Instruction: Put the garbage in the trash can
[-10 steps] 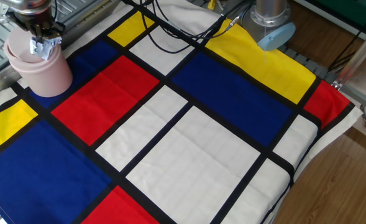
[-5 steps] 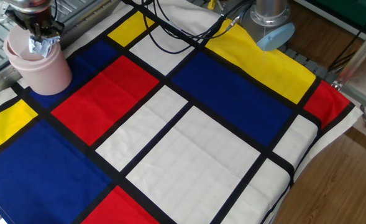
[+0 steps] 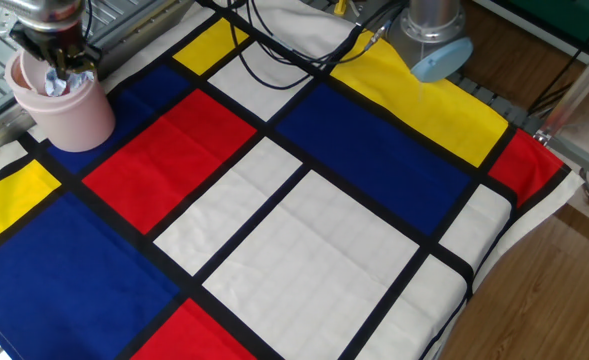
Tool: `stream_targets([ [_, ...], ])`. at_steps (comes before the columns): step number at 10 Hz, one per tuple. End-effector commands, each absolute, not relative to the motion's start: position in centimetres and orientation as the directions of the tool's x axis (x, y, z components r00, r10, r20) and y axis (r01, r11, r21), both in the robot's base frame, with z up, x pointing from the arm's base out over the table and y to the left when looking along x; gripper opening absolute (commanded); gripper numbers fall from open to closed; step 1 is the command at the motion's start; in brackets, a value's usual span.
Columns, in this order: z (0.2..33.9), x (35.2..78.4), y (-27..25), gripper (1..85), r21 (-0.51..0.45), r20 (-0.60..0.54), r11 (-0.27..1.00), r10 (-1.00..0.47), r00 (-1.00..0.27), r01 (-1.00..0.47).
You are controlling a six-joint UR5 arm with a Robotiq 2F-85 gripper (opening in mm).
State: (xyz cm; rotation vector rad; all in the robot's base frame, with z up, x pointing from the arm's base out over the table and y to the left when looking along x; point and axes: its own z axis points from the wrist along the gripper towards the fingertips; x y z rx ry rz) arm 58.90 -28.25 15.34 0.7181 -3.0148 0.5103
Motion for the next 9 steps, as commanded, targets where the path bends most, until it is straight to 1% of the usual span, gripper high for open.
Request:
stream_targets([
  [1, 13.6, 59.7, -28.1, 1.0, -0.293, 0.033, 0.848, -0.453, -0.891, -0.442],
  [4, 13.1, 60.1, -27.8, 1.0, -0.280, 0.021, 0.847, -0.464, -0.885, -0.451],
  [9, 16.6, 60.9, -27.3, 1.0, -0.312, 0.083, 0.825, -0.470, -0.879, -0.471],
])
